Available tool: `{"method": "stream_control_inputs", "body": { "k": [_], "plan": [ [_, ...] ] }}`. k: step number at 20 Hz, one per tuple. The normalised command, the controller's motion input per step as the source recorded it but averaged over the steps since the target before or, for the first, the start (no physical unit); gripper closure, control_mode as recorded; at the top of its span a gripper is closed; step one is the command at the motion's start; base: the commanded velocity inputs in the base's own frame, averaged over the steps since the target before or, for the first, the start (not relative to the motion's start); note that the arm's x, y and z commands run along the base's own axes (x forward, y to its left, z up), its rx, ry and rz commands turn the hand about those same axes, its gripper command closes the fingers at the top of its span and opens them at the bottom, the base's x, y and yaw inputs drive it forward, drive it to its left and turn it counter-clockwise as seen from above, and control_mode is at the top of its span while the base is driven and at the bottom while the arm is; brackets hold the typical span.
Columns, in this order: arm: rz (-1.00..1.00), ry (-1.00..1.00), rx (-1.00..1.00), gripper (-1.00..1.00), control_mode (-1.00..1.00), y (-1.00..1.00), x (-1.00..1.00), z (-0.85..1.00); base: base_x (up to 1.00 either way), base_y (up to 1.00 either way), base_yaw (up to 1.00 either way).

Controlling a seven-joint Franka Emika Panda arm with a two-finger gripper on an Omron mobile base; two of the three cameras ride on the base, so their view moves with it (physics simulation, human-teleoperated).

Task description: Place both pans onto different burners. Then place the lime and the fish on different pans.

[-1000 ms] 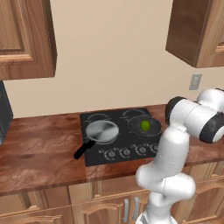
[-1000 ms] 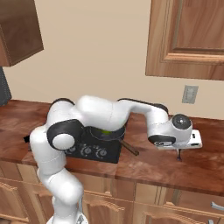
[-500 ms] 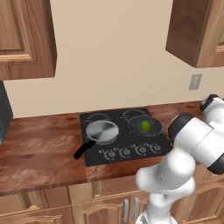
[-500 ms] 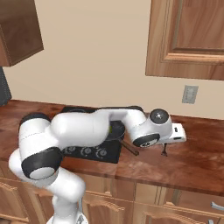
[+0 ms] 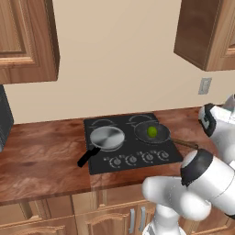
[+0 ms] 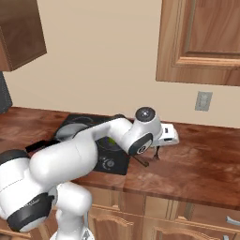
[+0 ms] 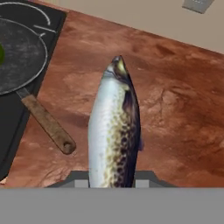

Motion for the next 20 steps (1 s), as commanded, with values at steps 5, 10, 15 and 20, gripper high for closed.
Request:
{"method": "stream_control_inputs", "body": {
  "k": [5, 10, 15, 20],
  "plan": [
    [0.0, 0.12, 0.0, 1.0, -1.0, 0.78, -0.01, 0.18, 0.0, 0.0, 0.0],
    [0.0, 0.13, 0.0, 1.0, -1.0, 0.77, 0.0, 0.17, 0.0, 0.0, 0.0],
    [0.0, 0.09, 0.01, 1.0, -1.0, 0.67, 0.0, 0.15, 0.0, 0.0, 0.0],
    [0.0, 0.03, 0.06, 1.0, -1.0, 0.57, 0.0, 0.21, 0.0, 0.0, 0.0]
  ]
}}
